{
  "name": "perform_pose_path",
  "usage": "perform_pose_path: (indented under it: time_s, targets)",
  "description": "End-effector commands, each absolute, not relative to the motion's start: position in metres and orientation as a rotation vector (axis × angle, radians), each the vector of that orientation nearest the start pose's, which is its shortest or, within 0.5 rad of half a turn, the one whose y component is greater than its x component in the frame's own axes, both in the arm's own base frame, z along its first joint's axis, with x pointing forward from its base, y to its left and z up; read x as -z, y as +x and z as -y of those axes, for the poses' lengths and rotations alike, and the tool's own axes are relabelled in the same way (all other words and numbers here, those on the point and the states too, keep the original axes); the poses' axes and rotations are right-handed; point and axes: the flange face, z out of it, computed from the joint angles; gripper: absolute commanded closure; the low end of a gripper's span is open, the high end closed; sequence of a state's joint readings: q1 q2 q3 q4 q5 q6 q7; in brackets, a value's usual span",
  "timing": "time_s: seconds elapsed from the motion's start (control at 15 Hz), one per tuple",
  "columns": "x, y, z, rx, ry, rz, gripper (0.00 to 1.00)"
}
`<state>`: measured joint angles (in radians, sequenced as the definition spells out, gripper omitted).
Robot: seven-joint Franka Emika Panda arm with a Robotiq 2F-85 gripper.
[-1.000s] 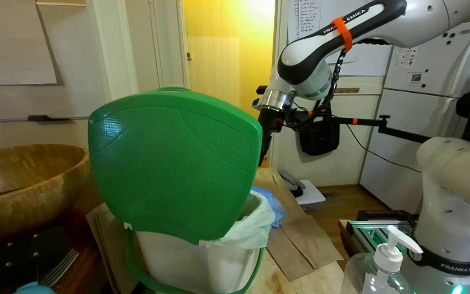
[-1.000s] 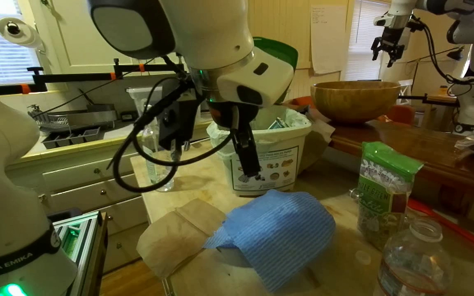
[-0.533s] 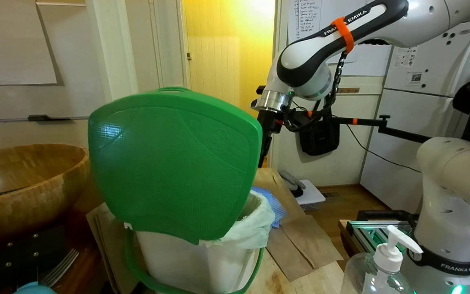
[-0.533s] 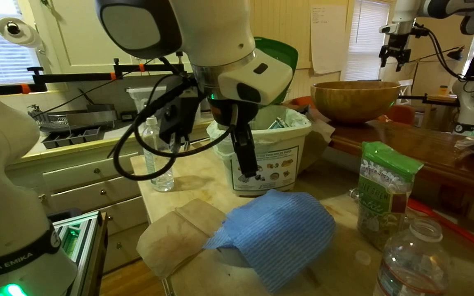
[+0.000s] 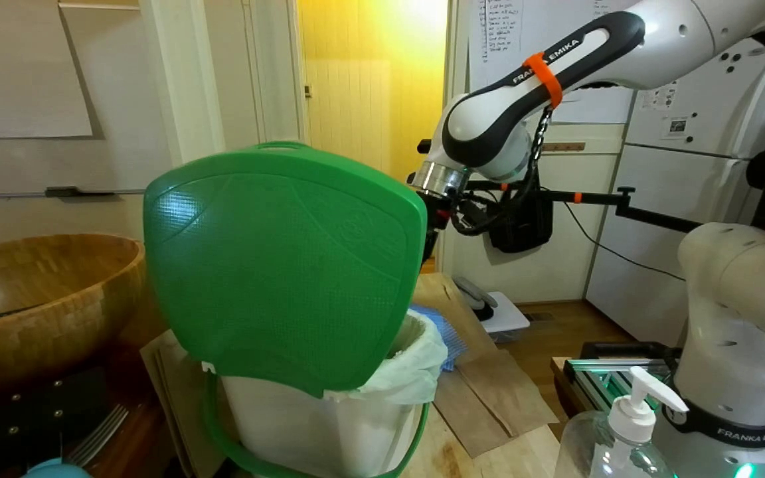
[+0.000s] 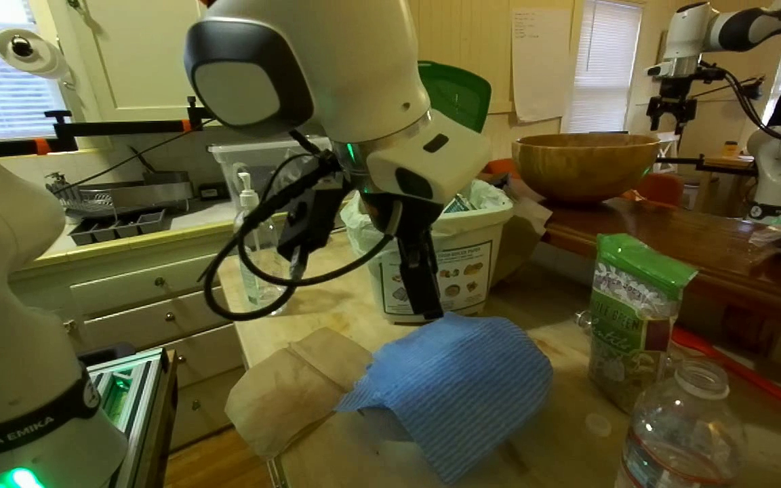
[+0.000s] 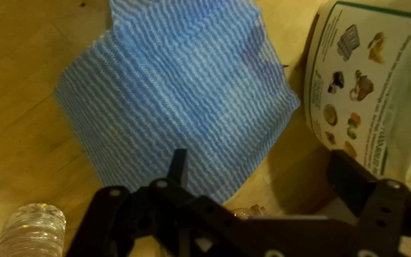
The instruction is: Open the bin, take the blue object and then put it back, then close the bin
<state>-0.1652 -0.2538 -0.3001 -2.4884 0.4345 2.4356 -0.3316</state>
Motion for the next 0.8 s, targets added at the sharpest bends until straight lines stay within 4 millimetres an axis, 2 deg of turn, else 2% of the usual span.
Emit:
perform_pose_path:
  time_s: [0.0,0.4,0.73]
  targets:
    - [-0.366,0.424,0.199,0.440,-2.764,-0.735,0.00]
    - [-0.332,0.445,0.188,0.353,-2.680,-0.865,0.00]
    - [-0.302,0.456,0.185,0.274,-2.647,-0.917,0.00]
